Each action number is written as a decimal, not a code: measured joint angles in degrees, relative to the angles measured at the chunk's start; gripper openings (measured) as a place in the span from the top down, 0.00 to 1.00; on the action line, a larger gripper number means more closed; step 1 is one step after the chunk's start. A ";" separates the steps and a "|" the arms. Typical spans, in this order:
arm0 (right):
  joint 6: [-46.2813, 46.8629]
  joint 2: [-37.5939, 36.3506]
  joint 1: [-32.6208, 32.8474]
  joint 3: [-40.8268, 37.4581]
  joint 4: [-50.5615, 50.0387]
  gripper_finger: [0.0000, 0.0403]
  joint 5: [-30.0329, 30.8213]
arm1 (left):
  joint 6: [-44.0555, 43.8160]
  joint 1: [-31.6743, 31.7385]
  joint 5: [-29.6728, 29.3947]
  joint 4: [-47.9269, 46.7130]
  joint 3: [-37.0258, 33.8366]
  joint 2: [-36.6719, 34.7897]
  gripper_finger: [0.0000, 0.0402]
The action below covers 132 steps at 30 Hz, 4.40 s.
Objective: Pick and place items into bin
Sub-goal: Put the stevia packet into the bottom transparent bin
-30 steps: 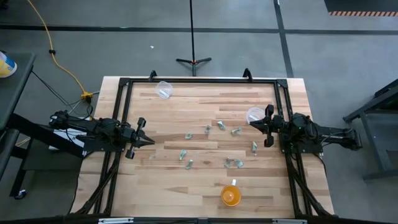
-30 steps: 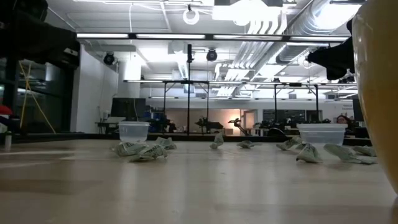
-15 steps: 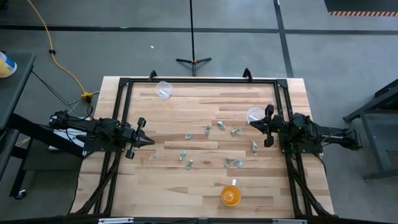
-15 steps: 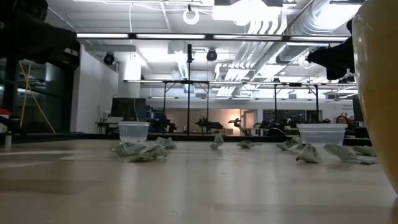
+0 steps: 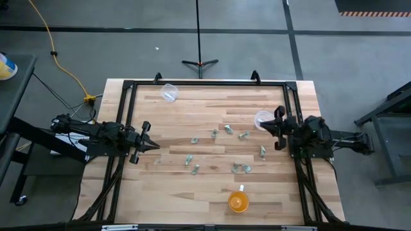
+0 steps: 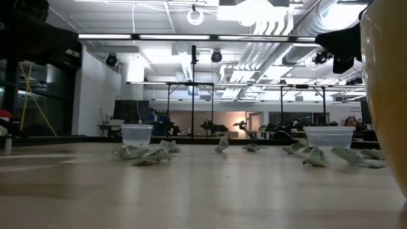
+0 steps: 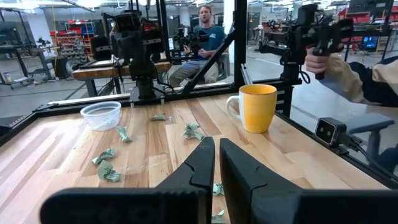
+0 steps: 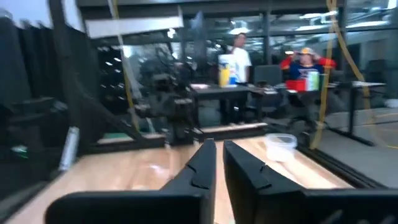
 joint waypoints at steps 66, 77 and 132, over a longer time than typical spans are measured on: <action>-19.93 76.74 -0.13 26.91 -22.67 0.66 14.75 | 0.00 0.00 0.02 0.01 0.02 0.00 0.84; -20.15 76.74 -0.13 26.88 -19.81 0.59 14.62 | 0.00 0.00 0.02 0.01 0.00 0.00 0.84; -4.41 76.67 -3.90 54.17 -75.83 0.99 31.05 | 0.00 -0.01 0.02 0.01 0.00 0.00 0.84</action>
